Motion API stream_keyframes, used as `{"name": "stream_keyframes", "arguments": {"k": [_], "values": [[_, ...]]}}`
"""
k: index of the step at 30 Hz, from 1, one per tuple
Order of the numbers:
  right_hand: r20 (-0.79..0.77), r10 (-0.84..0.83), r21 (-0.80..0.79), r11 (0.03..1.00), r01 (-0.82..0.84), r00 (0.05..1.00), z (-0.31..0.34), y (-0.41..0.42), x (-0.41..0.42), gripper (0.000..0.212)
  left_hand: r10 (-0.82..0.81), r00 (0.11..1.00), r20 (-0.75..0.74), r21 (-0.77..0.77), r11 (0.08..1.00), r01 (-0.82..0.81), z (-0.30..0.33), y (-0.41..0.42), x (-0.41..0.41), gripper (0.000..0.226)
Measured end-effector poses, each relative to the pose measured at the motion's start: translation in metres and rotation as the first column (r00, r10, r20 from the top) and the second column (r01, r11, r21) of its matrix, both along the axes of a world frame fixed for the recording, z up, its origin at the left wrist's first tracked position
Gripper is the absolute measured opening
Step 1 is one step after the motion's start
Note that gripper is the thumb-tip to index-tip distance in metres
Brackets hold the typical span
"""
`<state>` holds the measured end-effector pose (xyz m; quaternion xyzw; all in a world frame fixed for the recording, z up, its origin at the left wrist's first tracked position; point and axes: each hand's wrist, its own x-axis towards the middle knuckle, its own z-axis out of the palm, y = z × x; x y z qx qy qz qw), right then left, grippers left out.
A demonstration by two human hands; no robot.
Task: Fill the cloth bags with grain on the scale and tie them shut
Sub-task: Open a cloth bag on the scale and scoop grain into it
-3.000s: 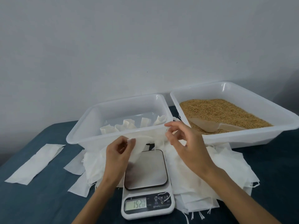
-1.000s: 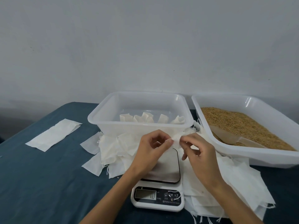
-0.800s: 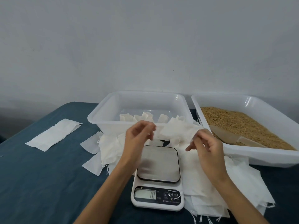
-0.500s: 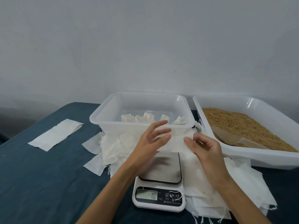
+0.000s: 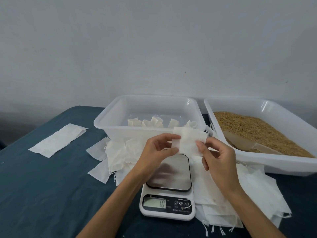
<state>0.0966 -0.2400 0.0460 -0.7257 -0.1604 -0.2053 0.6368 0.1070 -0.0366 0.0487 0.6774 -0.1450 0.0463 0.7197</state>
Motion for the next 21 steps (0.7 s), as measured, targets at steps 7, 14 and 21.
{"name": "stream_keyframes", "arguments": {"k": [7, 14, 21], "values": [[-0.049, 0.109, -0.064, 0.992, -0.112, 0.993, 0.0017, 0.0043, -0.004, 0.017, 0.049, 0.999, -0.022, 0.025, 0.998, -0.049, -0.0039, -0.0001, 0.0013, 0.031], [-0.054, 0.093, -0.084, 0.992, -0.097, 0.994, 0.0026, 0.0009, -0.003, 0.024, 0.031, 0.988, -0.15, -0.17, 0.984, -0.057, -0.0044, 0.0011, 0.0033, 0.029], [-0.057, 0.105, -0.126, 0.986, -0.111, 0.993, 0.0033, -0.0011, -0.0014, 0.027, -0.031, 0.984, -0.174, -0.205, 0.979, -0.005, -0.0022, 0.001, 0.0023, 0.031]]}}
